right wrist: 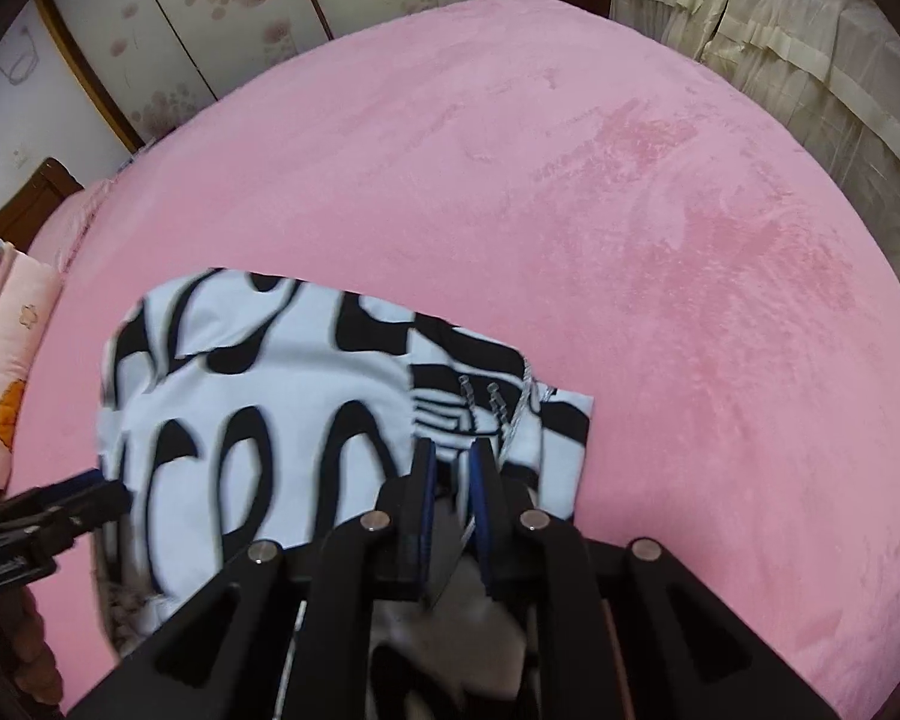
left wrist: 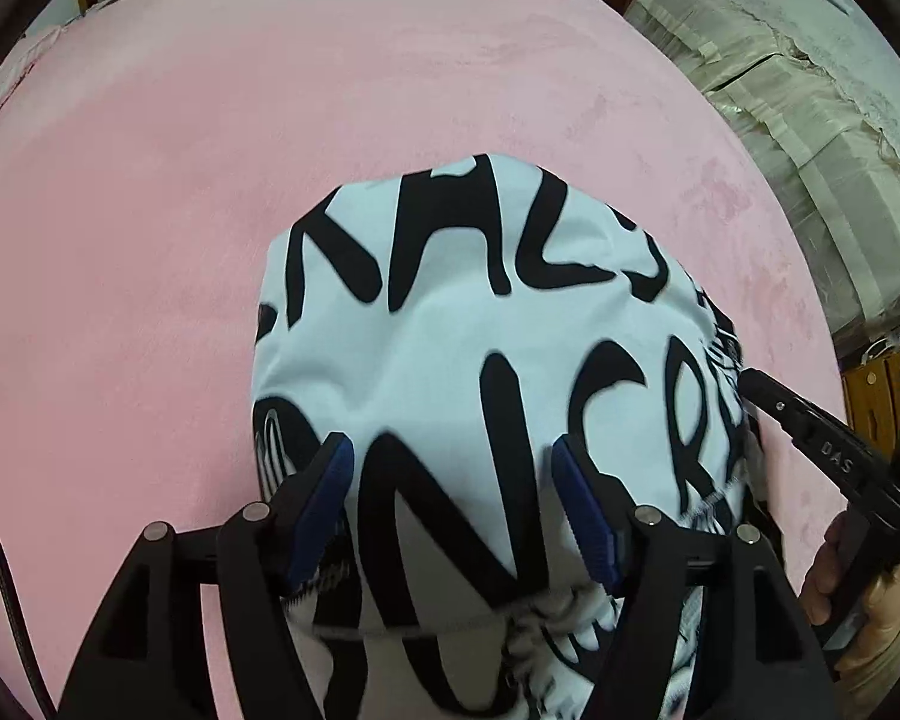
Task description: Fold large clothes
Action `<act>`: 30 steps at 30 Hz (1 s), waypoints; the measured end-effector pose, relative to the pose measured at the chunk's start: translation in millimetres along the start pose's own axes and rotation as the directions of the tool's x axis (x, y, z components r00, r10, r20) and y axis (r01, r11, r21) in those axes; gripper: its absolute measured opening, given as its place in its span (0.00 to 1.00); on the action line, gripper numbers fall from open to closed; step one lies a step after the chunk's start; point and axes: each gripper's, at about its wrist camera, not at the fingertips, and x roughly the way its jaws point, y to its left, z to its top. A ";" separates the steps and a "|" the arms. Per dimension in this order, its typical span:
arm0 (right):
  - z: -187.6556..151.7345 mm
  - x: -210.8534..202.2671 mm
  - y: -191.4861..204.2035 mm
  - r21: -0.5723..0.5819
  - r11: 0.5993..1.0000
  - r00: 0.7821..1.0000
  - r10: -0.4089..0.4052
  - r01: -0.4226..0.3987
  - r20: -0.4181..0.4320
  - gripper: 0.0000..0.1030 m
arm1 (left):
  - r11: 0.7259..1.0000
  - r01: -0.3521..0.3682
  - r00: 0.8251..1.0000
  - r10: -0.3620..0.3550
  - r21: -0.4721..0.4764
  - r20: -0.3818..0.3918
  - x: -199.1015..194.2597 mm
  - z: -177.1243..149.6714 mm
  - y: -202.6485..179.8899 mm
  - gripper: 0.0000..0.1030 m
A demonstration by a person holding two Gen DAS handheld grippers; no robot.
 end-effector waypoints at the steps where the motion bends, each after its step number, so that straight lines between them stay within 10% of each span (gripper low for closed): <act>1: -1.8 -7.8 1.9 0.002 1.000 1.000 0.007 -0.007 0.004 0.11 | 1.000 0.008 1.000 -0.008 -0.007 -0.005 -6.3 -2.4 1.5 0.65; 15: -22.0 -179.2 33.5 -0.088 0.991 0.991 0.111 -0.104 0.078 0.13 | 0.998 0.059 0.996 -0.056 -0.035 0.070 -158.2 -55.9 -7.1 0.65; 27: -63.0 -268.5 39.7 -0.161 0.980 0.988 0.133 -0.120 0.076 0.33 | 0.998 0.038 0.992 -0.031 -0.056 0.119 -247.3 -114.2 -5.5 0.72; 30: -74.4 -274.6 38.3 -0.182 0.977 0.990 0.127 -0.112 0.069 0.51 | 0.997 0.023 0.995 -0.016 -0.067 0.098 -246.6 -126.3 -3.8 0.73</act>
